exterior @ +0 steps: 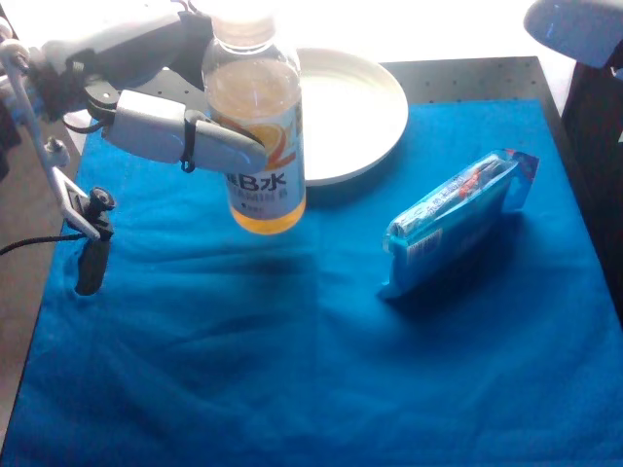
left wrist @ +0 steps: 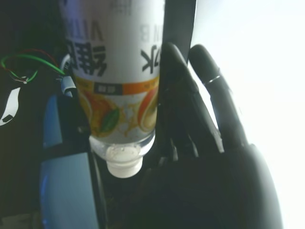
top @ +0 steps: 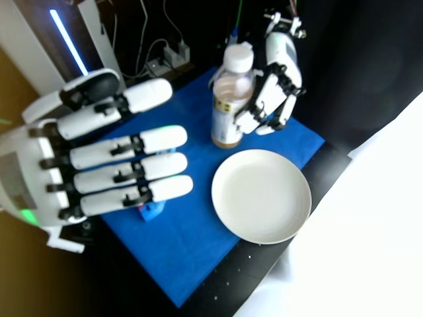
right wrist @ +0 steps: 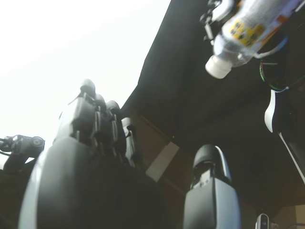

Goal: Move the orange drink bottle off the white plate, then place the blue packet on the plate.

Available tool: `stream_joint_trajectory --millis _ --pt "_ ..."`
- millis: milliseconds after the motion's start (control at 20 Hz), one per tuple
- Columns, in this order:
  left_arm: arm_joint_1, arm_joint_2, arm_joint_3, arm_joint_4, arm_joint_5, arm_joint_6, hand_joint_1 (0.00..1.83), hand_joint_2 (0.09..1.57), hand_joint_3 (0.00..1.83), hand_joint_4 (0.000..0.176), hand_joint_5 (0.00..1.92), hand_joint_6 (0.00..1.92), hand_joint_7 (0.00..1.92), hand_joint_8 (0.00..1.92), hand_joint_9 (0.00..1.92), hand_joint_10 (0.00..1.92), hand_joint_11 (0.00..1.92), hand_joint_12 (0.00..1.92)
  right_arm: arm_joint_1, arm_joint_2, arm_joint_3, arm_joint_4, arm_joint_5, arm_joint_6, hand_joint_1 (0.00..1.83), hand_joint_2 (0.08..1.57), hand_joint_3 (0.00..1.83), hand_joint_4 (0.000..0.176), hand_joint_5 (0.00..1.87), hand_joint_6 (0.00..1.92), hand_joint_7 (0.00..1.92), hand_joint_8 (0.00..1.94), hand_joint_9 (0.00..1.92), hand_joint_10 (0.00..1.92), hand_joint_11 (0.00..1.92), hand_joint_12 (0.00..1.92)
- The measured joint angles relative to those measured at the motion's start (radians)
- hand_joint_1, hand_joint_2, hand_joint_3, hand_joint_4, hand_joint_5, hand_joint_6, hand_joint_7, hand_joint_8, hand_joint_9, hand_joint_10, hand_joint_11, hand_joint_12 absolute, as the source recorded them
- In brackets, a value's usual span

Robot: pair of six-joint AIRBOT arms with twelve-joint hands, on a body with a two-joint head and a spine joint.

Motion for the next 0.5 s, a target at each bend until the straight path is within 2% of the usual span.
stream_joint_trajectory --millis 50,100,150,200,250,300,350,400,450,500 --pt "0.009 0.003 -0.007 -0.013 -0.009 0.009 1.2 1.14 0.0 0.019 0.91 1.02 0.94 1.12 1.03 0.01 0.48 1.08 0.0 0.0 0.0 0.0 0.0 0.0 0.47 1.02 0.0 0.112 0.06 0.0 0.15 0.01 0.06 0.0 0.03 0.05" --pt "0.021 0.006 -0.014 -0.023 -0.02 0.013 1.2 1.14 0.0 0.03 0.91 1.05 0.96 1.06 1.05 0.02 0.5 1.06 0.0 0.0 0.0 0.001 0.0 0.0 0.45 1.02 0.0 0.109 0.06 0.0 0.15 0.01 0.06 0.0 0.01 0.04" --pt "0.033 0.008 -0.017 -0.033 -0.026 0.016 1.1 1.15 0.0 0.0 0.91 1.08 0.94 0.43 1.02 0.0 0.46 1.02 0.0 0.0 0.0 0.002 0.0 0.0 0.46 1.02 0.0 0.102 0.06 0.0 0.16 0.01 0.06 0.0 0.01 0.04" --pt "0.048 0.013 -0.028 -0.039 -0.028 0.026 1.09 1.14 0.0 0.0 0.94 1.04 1.01 0.16 1.03 0.0 0.45 1.02 0.0 0.0 0.0 0.002 0.0 0.0 0.47 1.02 0.0 0.098 0.07 0.0 0.15 0.01 0.06 0.0 0.0 0.04" --pt "0.061 0.019 -0.036 -0.04 -0.03 0.035 1.19 1.12 0.0 0.02 0.96 0.98 1.02 0.79 1.06 0.01 0.47 1.05 0.0 0.0 0.0 0.001 0.0 0.0 0.45 1.01 0.0 0.098 0.06 0.0 0.16 0.01 0.06 0.0 0.0 0.04" --pt "0.071 0.026 -0.045 -0.042 -0.031 0.046 1.2 1.13 0.0 0.015 0.92 1.02 1.0 0.97 1.08 0.01 0.49 1.05 0.0 0.0 0.0 0.001 0.0 0.0 0.43 1.01 0.0 0.105 0.06 0.0 0.16 0.01 0.06 0.0 0.0 0.03" --pt "0.082 0.033 -0.053 -0.05 -0.035 0.055 1.21 1.13 0.0 0.007 0.91 1.01 1.0 1.02 1.09 0.01 0.5 1.06 0.0 0.0 0.0 0.001 0.0 0.0 0.42 1.01 0.0 0.105 0.07 0.0 0.16 0.0 0.06 0.0 0.0 0.03" --pt "0.089 0.04 -0.058 -0.058 -0.039 0.063 1.2 1.14 0.0 0.036 0.92 1.06 0.96 1.04 1.03 0.0 0.46 1.03 0.0 -0.001 0.0 0.001 0.001 0.0 0.43 1.01 0.0 0.108 0.08 0.01 0.17 0.01 0.07 0.0 0.01 0.04" --pt "0.097 0.049 -0.068 -0.069 -0.042 0.075 1.2 1.14 0.0 0.035 0.92 1.04 0.96 1.05 1.04 0.0 0.43 1.03 0.0 -0.002 0.0 0.001 0.0 0.0 0.43 1.0 0.0 0.111 0.08 0.01 0.17 0.0 0.06 0.0 0.0 0.04" --pt "0.101 0.055 -0.07 -0.072 -0.045 0.077 1.2 1.14 0.0 0.04 0.92 1.06 0.96 1.04 1.03 0.0 0.42 1.02 0.0 -0.002 0.0 0.001 0.0 0.0 0.41 1.02 0.0 0.102 0.07 0.0 0.16 0.0 0.07 0.0 0.03 0.05"
